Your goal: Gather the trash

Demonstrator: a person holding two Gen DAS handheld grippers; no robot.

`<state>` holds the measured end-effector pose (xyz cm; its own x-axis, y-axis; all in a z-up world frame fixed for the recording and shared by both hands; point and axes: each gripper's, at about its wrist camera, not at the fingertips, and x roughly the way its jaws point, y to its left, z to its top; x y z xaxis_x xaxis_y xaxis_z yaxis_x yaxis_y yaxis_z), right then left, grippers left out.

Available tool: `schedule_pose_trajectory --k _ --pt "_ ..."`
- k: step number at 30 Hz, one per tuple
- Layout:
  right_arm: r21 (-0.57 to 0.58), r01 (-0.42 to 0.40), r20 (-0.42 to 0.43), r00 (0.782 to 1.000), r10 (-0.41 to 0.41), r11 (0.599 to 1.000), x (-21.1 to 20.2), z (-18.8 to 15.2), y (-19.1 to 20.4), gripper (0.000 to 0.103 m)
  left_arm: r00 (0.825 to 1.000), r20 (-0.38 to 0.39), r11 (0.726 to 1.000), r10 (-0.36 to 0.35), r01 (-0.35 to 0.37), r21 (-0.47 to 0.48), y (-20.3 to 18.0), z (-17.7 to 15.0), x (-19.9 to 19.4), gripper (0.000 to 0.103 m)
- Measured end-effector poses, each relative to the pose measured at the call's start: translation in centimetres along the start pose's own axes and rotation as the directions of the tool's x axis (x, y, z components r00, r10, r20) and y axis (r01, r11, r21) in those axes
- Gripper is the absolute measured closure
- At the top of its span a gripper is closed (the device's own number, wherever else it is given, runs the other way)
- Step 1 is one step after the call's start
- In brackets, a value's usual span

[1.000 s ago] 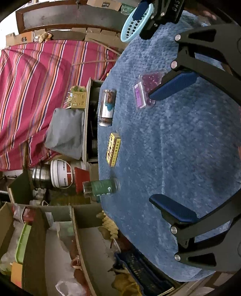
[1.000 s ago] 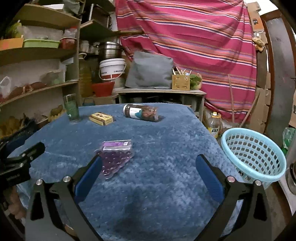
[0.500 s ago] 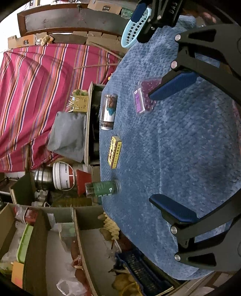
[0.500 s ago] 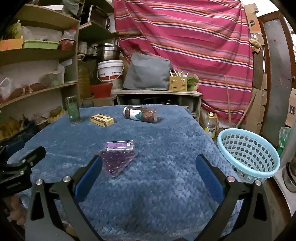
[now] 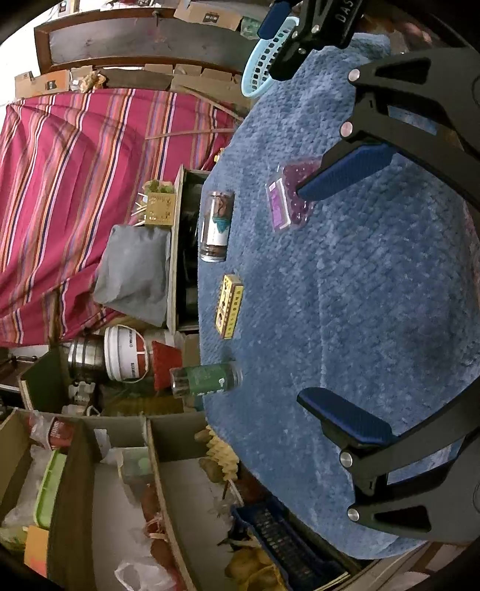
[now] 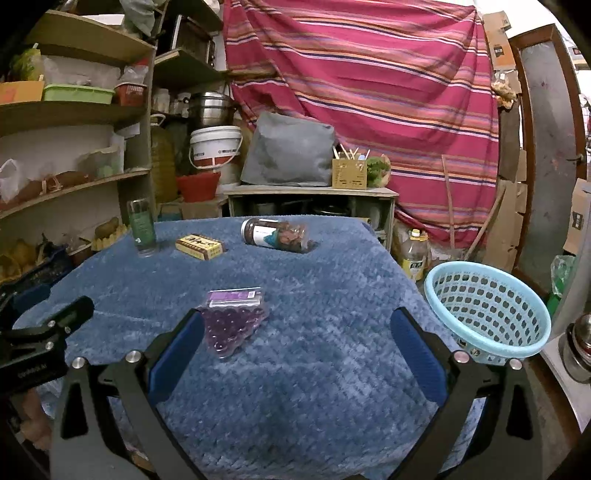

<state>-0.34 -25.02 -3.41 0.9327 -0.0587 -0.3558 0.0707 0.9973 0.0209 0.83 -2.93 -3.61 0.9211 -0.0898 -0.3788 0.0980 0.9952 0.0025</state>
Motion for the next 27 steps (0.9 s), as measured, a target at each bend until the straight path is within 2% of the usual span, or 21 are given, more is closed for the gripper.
schedule_pose_trajectory --k 9,27 --pt "0.011 -0.010 -0.016 1.000 0.011 1.000 0.29 -0.05 -0.08 0.005 1.000 -0.001 1.000 -0.005 0.005 0.007 -0.08 0.29 0.13 0.005" --pt "-0.003 -0.024 -0.025 0.999 0.024 1.000 0.60 -0.27 0.51 0.005 0.999 -0.009 1.000 0.031 -0.031 0.005 0.46 0.06 0.46 0.005"
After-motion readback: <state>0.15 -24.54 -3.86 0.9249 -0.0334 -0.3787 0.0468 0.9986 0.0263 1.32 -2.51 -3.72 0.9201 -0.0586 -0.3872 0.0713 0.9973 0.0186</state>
